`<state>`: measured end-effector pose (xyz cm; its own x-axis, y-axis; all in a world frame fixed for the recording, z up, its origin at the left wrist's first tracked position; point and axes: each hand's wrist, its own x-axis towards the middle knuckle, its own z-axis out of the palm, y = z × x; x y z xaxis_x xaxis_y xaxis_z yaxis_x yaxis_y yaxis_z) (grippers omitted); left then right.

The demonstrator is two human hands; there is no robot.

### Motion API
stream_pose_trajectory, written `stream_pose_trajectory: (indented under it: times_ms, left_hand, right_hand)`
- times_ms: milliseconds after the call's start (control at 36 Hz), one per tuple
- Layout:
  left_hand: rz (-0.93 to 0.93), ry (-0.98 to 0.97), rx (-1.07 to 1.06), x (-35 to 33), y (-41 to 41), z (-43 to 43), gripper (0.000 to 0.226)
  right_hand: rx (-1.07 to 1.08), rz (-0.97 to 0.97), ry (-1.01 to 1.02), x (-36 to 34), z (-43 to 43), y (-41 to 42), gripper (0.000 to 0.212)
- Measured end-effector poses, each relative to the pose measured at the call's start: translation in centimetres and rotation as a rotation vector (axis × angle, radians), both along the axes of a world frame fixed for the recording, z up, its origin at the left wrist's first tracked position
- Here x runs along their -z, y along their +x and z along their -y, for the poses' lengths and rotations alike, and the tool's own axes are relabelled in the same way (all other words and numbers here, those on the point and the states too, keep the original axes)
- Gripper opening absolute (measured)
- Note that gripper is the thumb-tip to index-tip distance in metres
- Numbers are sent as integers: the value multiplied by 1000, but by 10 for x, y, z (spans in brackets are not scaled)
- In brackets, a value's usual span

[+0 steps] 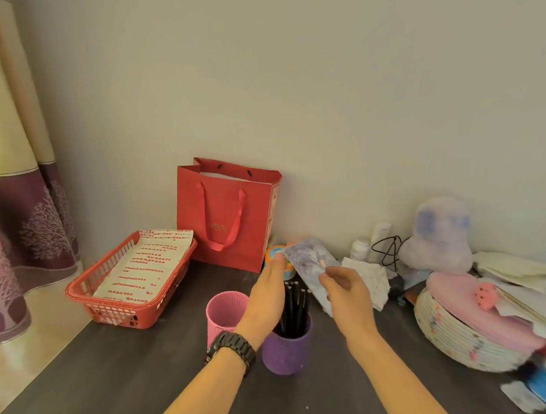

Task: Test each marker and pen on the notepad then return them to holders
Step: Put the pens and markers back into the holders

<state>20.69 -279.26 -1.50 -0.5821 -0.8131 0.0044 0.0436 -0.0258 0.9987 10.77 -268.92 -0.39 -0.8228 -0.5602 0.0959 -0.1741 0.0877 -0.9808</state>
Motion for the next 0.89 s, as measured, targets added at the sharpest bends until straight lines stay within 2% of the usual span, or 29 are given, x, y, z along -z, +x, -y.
stream_pose_trajectory:
  times_ms: [111,222,333,472,556,639,750,889]
  left_hand:
    - [-48,-193,35,-24,32,-26,27]
    - [-49,-351,129,-34,55,-61,40]
    - [51,-411,217,-15,62,-97,52]
    - [251,-599,409,26,51,-142,46]
    - [447,-889,563,62,39,-167,51]
    - [639,-1128,647,99,31,-187,62]
    - [720,-1255,654,128,35,-211,68]
    - [723,-1268,669,140,44,-210,66]
  right_hand:
    - [43,-65,22,-10,-75,-16,15]
    - [177,-71,90,-4,-168,-28,11]
    - [314,-38,227,15,-263,-26,8]
    - [440,-24,430,42,-348,-11,3]
    - [493,-38,541,59,-374,-3,3]
    - [421,-14,718,73,-383,5,23]
    - [270,-77,989,85,-374,11,40]
    - [245,-178,1072,96,-346,19,45]
